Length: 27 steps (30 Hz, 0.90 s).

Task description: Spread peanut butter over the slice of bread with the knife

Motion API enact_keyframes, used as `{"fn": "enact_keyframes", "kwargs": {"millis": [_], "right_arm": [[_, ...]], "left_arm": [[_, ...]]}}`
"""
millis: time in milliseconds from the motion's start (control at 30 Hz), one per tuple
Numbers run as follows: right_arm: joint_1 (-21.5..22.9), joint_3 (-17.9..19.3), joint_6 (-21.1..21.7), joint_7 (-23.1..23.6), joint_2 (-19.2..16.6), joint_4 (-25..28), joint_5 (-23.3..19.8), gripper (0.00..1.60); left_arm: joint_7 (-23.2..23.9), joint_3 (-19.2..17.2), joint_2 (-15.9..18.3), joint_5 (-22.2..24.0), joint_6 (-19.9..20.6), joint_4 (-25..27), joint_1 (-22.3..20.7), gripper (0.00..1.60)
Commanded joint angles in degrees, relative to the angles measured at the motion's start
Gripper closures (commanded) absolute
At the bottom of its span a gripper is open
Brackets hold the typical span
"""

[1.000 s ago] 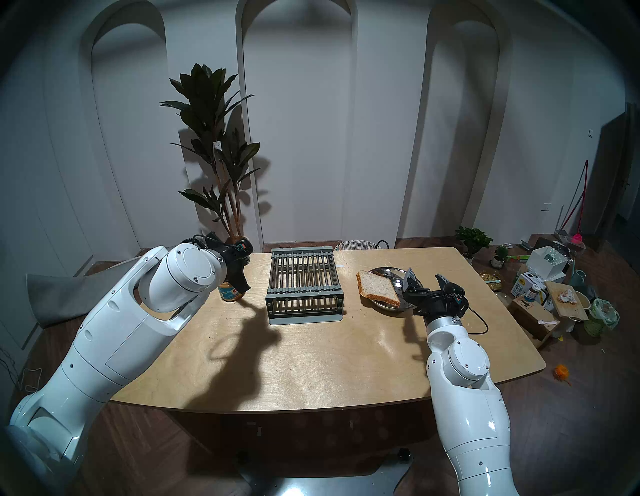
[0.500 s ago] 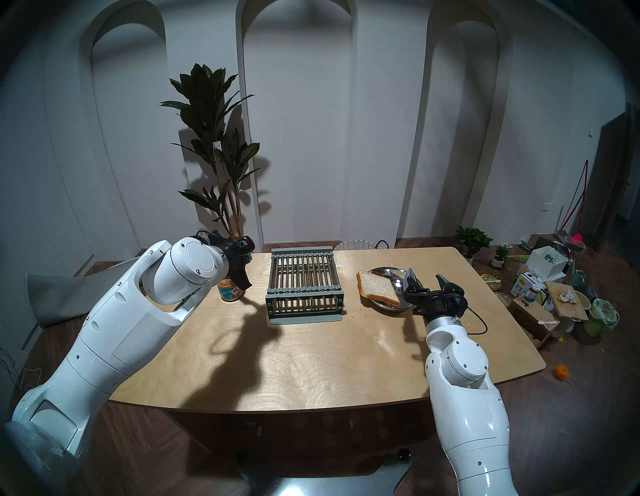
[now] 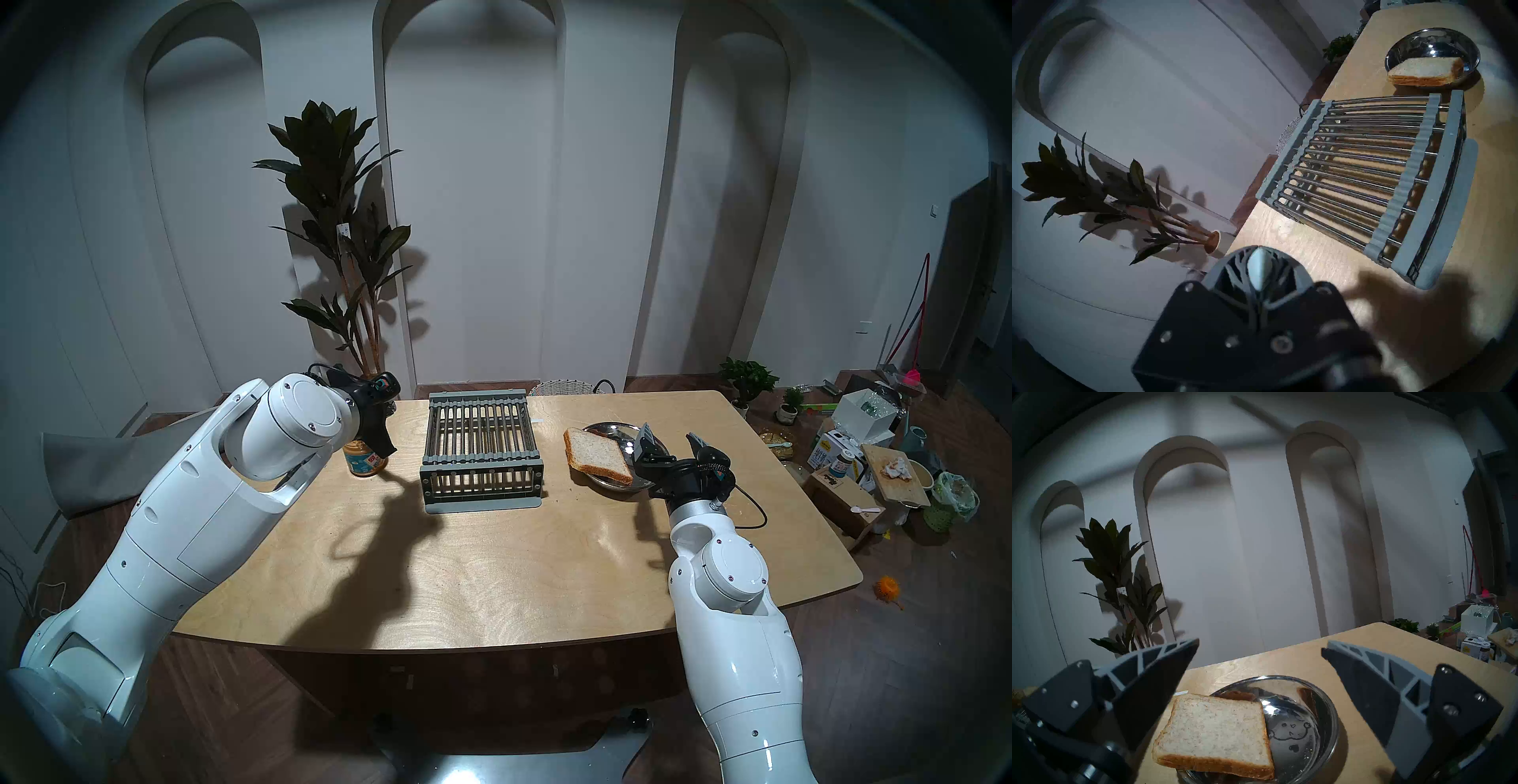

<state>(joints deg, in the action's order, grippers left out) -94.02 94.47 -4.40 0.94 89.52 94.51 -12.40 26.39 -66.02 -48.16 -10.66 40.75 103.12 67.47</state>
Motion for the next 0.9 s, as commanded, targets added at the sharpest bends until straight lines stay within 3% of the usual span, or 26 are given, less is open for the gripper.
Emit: {"fn": "enact_keyframes", "kwargs": {"millis": [0,500,867], "right_arm": [[0.65,-0.06,-0.76,0.12,-0.02,1.02,0.05,0.0],[0.92,0.03,-1.0,0.03,-0.11,0.46,0.18,0.0],[0.77,0.48,-1.29,0.11,-0.13,0.02,0.13,0.0]], "left_arm": [[0.09,-0.69,-0.23,0.36,-0.26,-0.77,-0.88,1.6],[0.19,-0.01,-1.06,0.21,-1.13,-3.3,-1.33,1.6],[-1.71,2.48,-1.92,-2.11,-0.66,-4.06,-0.28,1.6]]}}
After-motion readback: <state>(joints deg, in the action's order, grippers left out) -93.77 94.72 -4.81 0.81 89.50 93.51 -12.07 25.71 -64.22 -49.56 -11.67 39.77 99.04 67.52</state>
